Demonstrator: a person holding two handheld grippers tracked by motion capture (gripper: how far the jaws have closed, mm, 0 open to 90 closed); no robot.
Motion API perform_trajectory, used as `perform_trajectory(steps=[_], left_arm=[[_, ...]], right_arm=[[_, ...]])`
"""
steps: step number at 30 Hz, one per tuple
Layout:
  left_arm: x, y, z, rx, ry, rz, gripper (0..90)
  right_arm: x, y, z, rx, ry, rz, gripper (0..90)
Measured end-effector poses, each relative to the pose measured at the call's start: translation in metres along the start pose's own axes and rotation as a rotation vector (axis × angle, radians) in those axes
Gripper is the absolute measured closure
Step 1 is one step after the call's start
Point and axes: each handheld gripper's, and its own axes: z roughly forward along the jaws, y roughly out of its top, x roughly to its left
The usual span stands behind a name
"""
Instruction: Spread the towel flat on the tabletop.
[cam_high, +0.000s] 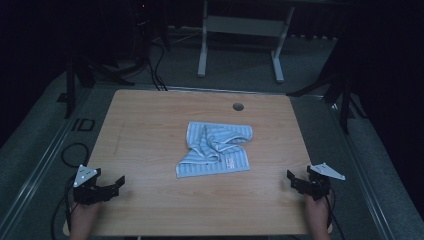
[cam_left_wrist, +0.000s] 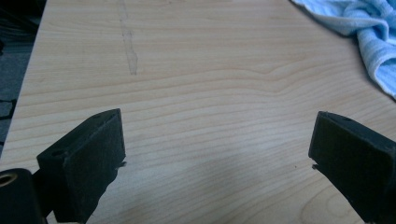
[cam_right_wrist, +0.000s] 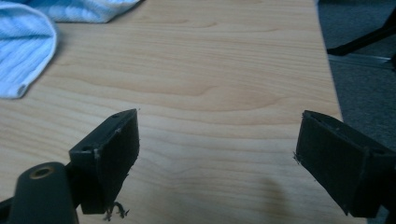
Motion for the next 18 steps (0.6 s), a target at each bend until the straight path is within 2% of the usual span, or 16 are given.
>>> perform_trajectory(steps=[1, 2, 3, 4, 5, 6, 7, 8, 9, 10, 12, 13, 15, 16, 17, 18], left_arm=[[0.000, 0.000, 0.001, 0.008, -0.027, 0.011, 3.4], [0.000, 0.000, 0.001, 0.008, -0.027, 0.011, 3.4], [0.000, 0.000, 0.003, 0.010, -0.074, 0.040, 3.4], [0.000, 0.000, 0.003, 0.010, -0.074, 0.040, 3.4], [0.000, 0.000, 0.004, 0.024, -0.095, 0.045, 3.4], [0.000, 0.001, 0.005, 0.045, -0.105, 0.054, 3.4], [0.001, 0.003, 0.006, 0.065, -0.112, 0.070, 3.5], [0.000, 0.005, 0.006, 0.082, -0.099, 0.092, 3.5], [0.000, 0.005, 0.006, 0.082, -0.099, 0.092, 3.5], [0.000, 0.007, 0.004, 0.105, -0.091, 0.112, 3.6], [0.001, 0.009, 0.003, 0.109, -0.102, 0.104, 3.6], [0.001, 0.011, 0.003, 0.125, -0.118, 0.082, 3.6], [0.003, 0.014, 0.003, 0.171, -0.163, 0.042, 3.6], [0.003, 0.016, 0.003, 0.212, -0.180, 0.036, 3.6], [0.002, 0.018, 0.004, 0.243, -0.183, 0.046, 3.9], [-0.001, 0.022, 0.007, 0.308, -0.165, 0.074, 4.0]], right_arm=[[0.000, 0.000, 0.001, 0.008, 0.027, -0.008, 13.5], [0.000, 0.000, 0.001, 0.008, 0.027, -0.008, 13.5], [-0.001, 0.002, 0.002, 0.034, 0.078, -0.014, 14.0], [-0.001, 0.002, 0.002, 0.034, 0.078, -0.014, 14.0], [-0.002, 0.006, 0.003, 0.063, 0.136, -0.025, 14.2], [-0.002, 0.006, 0.003, 0.063, 0.136, -0.025, 14.2], [-0.002, 0.010, 0.003, 0.098, 0.149, -0.078, 14.2], [-0.002, 0.012, 0.004, 0.123, 0.143, -0.104, 14.3], [-0.002, 0.012, 0.004, 0.123, 0.143, -0.104, 14.3], [-0.002, 0.014, 0.003, 0.149, 0.141, -0.134, 14.3], [-0.003, 0.017, 0.003, 0.173, 0.153, -0.151, 14.2], [-0.003, 0.017, 0.003, 0.173, 0.153, -0.151, 14.2], [-0.003, 0.019, 0.005, 0.206, 0.179, -0.153, 14.1], [-0.003, 0.020, 0.005, 0.216, 0.183, -0.162, 13.5], [-0.003, 0.022, 0.006, 0.231, 0.184, -0.164, 13.3], [-0.002, 0.025, 0.006, 0.247, 0.196, -0.158, 13.2]])
